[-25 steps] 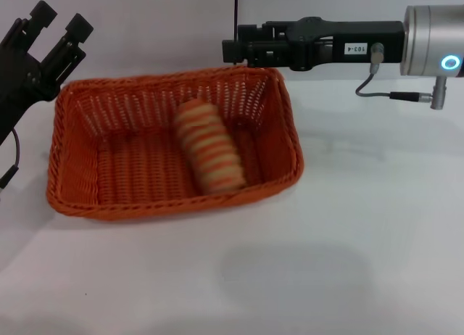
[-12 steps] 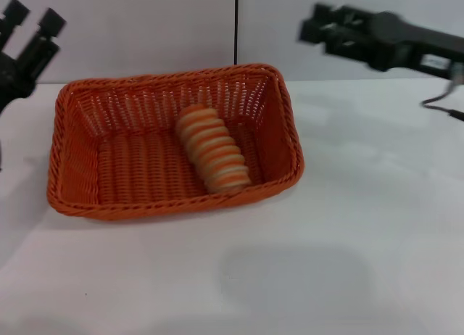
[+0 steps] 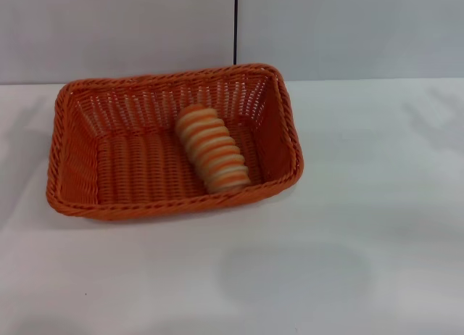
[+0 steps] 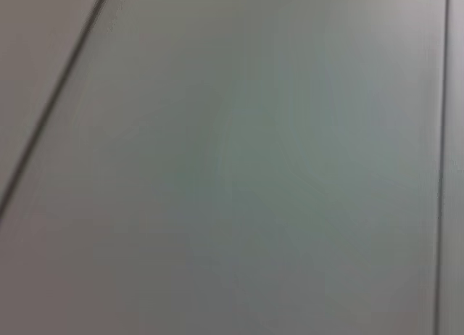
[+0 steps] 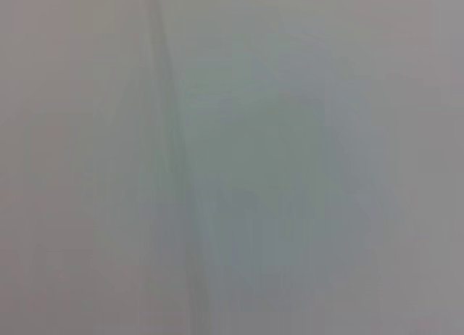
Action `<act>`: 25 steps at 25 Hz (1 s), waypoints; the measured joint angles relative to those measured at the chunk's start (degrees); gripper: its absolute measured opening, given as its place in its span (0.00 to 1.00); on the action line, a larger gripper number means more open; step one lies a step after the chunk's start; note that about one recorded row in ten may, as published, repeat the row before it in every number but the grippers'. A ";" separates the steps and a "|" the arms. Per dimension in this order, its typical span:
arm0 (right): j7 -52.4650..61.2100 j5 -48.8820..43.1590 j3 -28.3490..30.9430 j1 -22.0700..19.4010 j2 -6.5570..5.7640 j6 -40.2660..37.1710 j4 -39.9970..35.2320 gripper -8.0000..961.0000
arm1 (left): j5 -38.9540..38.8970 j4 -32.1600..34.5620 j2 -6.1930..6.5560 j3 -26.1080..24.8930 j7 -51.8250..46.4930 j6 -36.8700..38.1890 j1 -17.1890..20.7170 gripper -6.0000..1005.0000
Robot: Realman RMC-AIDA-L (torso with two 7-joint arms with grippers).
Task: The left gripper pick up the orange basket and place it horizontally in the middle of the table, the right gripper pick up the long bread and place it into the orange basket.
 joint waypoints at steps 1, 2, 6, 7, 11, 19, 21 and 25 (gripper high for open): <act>-4.64 0.09 3.88 -0.45 -0.05 0.02 1.91 0.73 | -0.01 -0.98 -0.22 -2.24 1.14 0.34 0.35 0.75; -8.05 0.14 7.71 -0.67 -0.20 0.32 2.90 0.73 | -0.06 -3.06 -0.36 -4.44 2.67 1.45 0.51 0.75; -10.81 0.16 12.45 -0.63 -0.39 0.70 3.51 0.73 | -0.11 -7.02 -0.40 -6.78 5.27 4.49 0.54 0.75; -12.42 0.17 14.96 -0.39 -0.53 0.72 3.99 0.73 | -0.11 -8.96 -0.44 -7.00 7.04 5.20 0.54 0.75; -15.64 0.20 19.34 0.19 -0.34 0.87 4.39 0.73 | -0.11 -11.82 -0.51 -7.31 8.62 5.43 0.28 0.75; -19.22 0.21 22.92 0.56 -0.18 2.16 7.52 0.73 | -0.07 -13.37 -0.53 -7.45 8.41 5.46 -0.74 0.75; -19.54 0.21 24.79 0.94 -0.36 2.22 8.89 0.73 | 0.00 -13.98 -0.53 -7.47 8.23 5.43 -1.19 0.75; -19.60 0.21 28.09 2.09 -0.62 2.51 10.50 0.73 | 0.43 -15.29 -0.51 -7.16 8.26 5.14 -1.92 0.75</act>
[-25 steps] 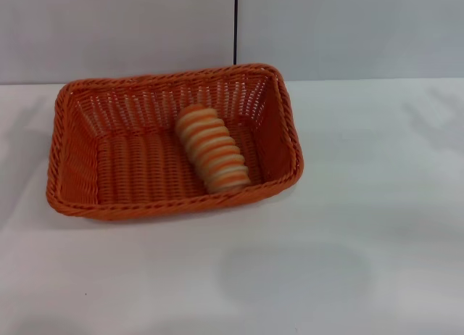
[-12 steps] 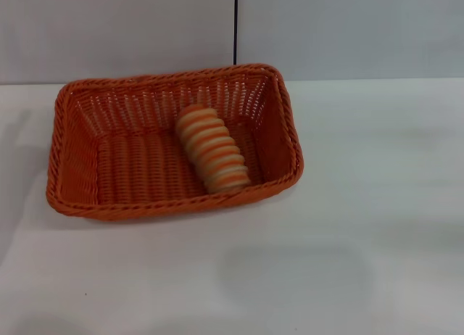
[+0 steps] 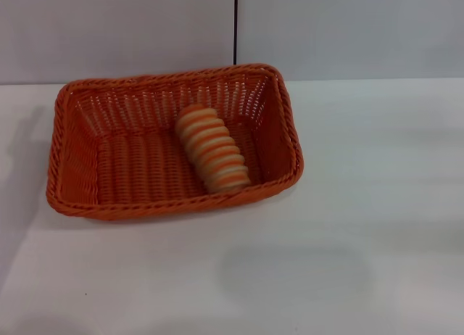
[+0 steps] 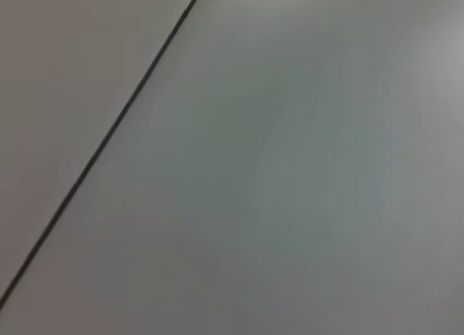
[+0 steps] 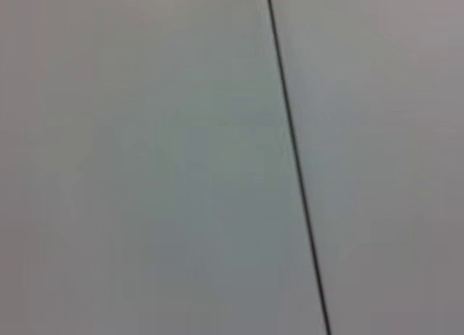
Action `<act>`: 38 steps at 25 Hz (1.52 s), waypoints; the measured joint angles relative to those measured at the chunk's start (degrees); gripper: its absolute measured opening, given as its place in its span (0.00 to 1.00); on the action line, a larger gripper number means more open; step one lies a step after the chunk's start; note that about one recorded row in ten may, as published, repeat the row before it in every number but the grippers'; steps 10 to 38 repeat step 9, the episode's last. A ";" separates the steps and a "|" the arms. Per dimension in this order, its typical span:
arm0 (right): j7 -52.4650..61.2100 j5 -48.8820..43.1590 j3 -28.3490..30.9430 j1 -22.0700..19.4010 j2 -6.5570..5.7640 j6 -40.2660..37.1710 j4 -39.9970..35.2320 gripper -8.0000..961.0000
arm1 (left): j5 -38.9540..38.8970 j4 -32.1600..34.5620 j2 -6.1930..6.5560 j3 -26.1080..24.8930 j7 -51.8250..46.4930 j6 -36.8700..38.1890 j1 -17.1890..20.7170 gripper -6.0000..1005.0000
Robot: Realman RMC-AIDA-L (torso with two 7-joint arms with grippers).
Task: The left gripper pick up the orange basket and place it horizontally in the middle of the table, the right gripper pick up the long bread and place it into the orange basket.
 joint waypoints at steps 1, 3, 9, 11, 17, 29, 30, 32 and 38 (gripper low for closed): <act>0.00 0.00 0.00 0.00 0.00 0.00 0.00 0.73 | 0.00 0.00 0.00 0.00 0.00 0.00 0.00 0.75; -0.06 0.00 1.01 0.91 -0.08 1.37 0.49 0.73 | 0.21 -0.10 -0.01 0.18 -1.07 0.23 0.06 0.75; -1.01 0.00 1.29 2.01 -0.03 3.21 1.11 0.73 | 0.23 -0.15 0.04 0.26 -1.55 0.69 1.01 0.75; -1.01 0.00 1.29 2.01 -0.03 3.21 1.11 0.73 | 0.23 -0.15 0.04 0.26 -1.55 0.69 1.01 0.75; -1.01 0.00 1.29 2.01 -0.03 3.21 1.11 0.73 | 0.23 -0.15 0.04 0.26 -1.55 0.69 1.01 0.75; -1.01 0.00 1.29 2.01 -0.03 3.21 1.11 0.73 | 0.23 -0.15 0.04 0.26 -1.55 0.69 1.01 0.75; -1.01 0.00 1.29 2.01 -0.03 3.21 1.11 0.73 | 0.23 -0.15 0.04 0.26 -1.55 0.69 1.01 0.75; -1.01 0.00 1.29 2.01 -0.03 3.21 1.11 0.73 | 0.23 -0.15 0.04 0.26 -1.55 0.69 1.01 0.75; -1.01 0.00 1.29 2.01 -0.03 3.21 1.11 0.73 | 0.23 -0.15 0.04 0.26 -1.55 0.69 1.01 0.75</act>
